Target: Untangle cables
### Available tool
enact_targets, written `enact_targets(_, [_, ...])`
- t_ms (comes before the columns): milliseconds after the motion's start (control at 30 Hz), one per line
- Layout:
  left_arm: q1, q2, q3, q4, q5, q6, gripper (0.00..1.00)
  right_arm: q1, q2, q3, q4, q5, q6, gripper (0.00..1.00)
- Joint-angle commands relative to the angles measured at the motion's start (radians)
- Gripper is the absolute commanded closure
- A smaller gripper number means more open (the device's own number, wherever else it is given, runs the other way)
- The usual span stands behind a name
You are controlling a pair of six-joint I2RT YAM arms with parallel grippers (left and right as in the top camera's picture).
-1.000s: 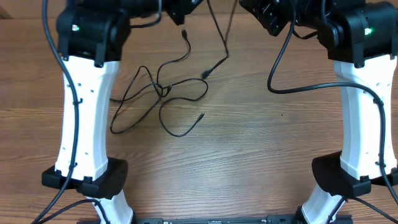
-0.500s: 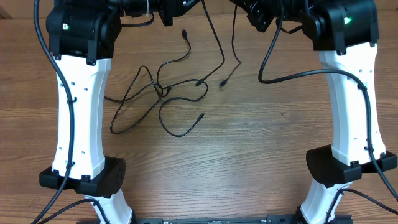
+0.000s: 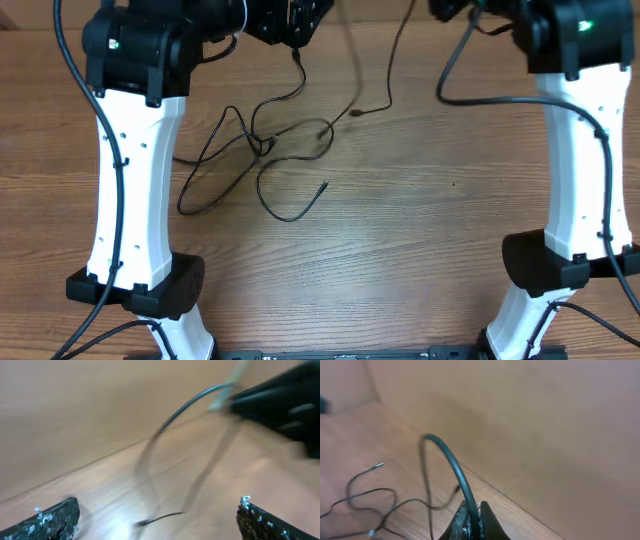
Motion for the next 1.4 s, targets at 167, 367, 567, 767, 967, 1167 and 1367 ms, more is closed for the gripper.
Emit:
enact_targets(167, [-0.011, -0.027, 0.012, -0.080, -0.397, 0.053, 0.00, -0.228, -0.014, 0.020, 0.241, 0.272, -0.019, 0.96])
enact_targets(367, [-0.011, -0.027, 0.012, -0.086, -0.397, 0.112, 0.00, -0.442, -0.016, 0.021, 0.507, 0.341, 0.012, 0.96])
enact_targets(567, [-0.011, -0.027, 0.011, -0.124, -0.394, 0.210, 0.00, -0.658, 0.041, 0.021, 0.588, 0.150, 0.099, 0.96])
enact_targets(767, [-0.010, -0.026, 0.011, -0.180, -0.395, 0.227, 0.00, -0.835, 0.226, 0.021, 0.747, 0.078, 0.319, 0.96])
enact_targets(967, [-0.011, -0.026, 0.011, -0.205, -0.394, 0.227, 0.00, -0.884, 0.387, 0.020, 0.698, 0.079, 0.318, 0.96])
enact_targets(1167, [-0.011, -0.024, 0.011, -0.204, -0.394, 0.223, 0.00, -0.873, 0.397, 0.066, 0.766, -0.005, 0.315, 0.96])
enact_targets(1367, [-0.011, -0.024, 0.011, -0.182, -0.394, 0.223, 0.00, -0.840, 0.392, 0.211, 0.975, 0.050, 0.315, 0.96])
